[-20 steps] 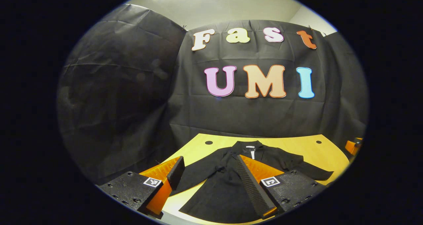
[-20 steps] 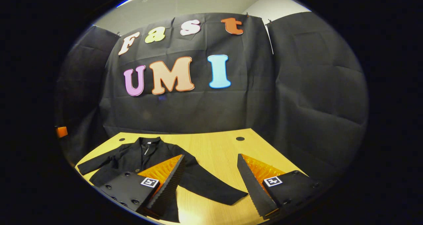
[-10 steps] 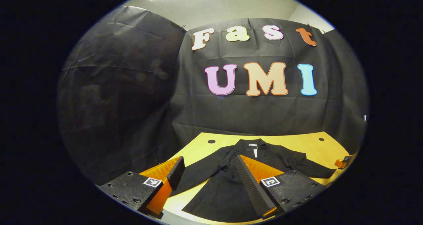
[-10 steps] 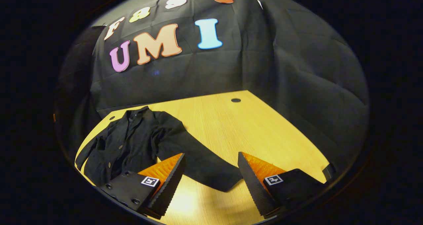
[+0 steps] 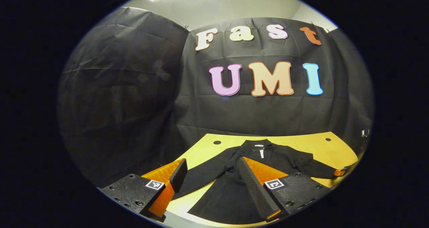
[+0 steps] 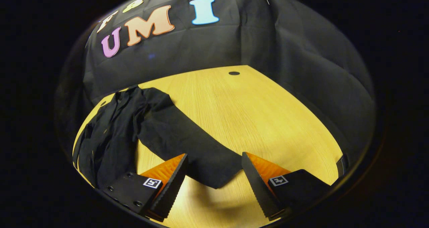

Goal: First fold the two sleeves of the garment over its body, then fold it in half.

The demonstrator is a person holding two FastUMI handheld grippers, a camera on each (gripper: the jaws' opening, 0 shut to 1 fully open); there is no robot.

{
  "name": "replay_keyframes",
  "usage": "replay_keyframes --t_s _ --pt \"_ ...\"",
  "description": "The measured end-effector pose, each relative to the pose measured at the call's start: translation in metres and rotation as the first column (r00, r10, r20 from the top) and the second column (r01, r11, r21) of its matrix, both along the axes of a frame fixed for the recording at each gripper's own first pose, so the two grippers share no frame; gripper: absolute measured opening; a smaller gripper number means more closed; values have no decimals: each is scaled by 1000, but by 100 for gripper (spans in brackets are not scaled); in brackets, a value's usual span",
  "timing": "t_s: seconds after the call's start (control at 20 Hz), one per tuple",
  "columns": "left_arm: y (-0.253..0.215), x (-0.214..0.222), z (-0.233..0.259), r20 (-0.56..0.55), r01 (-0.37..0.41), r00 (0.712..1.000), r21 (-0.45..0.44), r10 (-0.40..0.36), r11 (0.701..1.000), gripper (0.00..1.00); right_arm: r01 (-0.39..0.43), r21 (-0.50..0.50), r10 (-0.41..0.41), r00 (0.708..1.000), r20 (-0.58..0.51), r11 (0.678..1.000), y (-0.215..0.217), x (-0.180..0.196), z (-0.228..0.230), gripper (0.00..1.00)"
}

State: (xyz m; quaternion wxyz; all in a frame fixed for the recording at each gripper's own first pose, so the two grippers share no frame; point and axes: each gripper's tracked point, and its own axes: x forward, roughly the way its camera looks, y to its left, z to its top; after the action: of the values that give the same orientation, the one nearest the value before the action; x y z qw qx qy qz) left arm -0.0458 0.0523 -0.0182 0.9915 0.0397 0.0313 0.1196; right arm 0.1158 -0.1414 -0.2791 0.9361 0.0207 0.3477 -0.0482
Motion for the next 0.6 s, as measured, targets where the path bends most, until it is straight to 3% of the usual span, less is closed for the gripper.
replay_keyframes --t_s 0.2,0.6 --pt "6 -3 -5 -6 -18 1000 -10 18 1000 92 -12 -10 11 999 -51 1000 1 -6 -18 100" --pt "-1 -6 -20 -44 -3 999 -32 2 999 93 -19 -18 18 1000 -20 1000 -1 -4 -19 98"
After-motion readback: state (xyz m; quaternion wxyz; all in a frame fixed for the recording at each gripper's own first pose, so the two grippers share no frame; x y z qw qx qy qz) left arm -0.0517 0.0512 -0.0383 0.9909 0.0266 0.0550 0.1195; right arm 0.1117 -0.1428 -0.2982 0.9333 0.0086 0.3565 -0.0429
